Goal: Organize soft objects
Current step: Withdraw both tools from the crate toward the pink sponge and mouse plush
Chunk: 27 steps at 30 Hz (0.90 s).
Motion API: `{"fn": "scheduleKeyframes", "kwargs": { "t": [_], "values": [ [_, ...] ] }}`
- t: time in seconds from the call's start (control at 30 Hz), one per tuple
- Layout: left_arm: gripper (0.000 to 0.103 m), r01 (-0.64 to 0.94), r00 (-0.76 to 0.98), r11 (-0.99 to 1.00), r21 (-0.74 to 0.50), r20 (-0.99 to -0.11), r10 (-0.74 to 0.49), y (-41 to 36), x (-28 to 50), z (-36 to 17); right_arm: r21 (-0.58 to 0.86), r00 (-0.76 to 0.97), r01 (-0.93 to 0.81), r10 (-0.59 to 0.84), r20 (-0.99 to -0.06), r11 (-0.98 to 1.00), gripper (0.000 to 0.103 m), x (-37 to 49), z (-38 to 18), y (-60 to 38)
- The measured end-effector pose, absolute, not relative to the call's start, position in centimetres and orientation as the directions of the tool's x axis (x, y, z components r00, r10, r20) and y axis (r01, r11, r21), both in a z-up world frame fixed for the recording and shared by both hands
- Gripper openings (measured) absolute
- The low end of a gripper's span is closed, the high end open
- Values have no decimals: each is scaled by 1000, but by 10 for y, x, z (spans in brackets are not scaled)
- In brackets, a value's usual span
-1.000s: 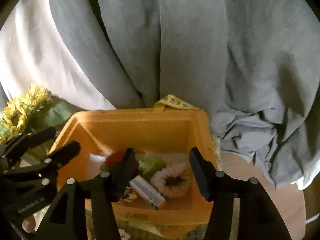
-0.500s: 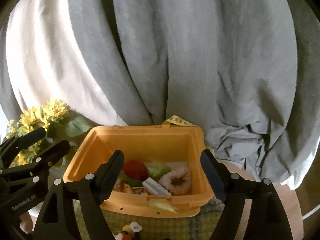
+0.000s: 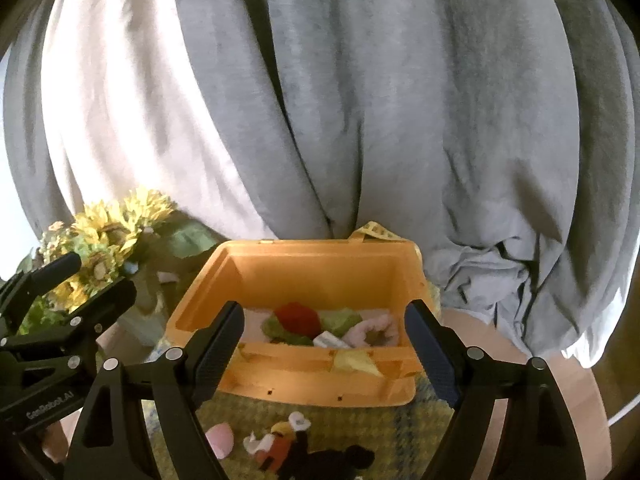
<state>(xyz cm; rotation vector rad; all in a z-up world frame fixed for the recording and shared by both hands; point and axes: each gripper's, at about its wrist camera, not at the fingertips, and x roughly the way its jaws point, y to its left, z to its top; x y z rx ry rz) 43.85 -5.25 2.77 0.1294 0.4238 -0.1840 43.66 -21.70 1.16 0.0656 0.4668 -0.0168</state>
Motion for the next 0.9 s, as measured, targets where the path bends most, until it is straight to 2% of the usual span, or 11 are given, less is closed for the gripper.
{"fn": "scheduleKeyframes", "kwargs": {
  "t": [0.27, 0.9],
  "values": [
    [86, 195, 870, 979, 56, -470, -146, -41, 418, 6, 36, 887, 7, 10, -462, 999, 83, 418, -2, -207],
    [86, 201, 776, 979, 47, -617, -129, -32, 400, -52, 21, 786, -75, 72, -614, 997, 83, 406, -55, -185]
  ]
}}
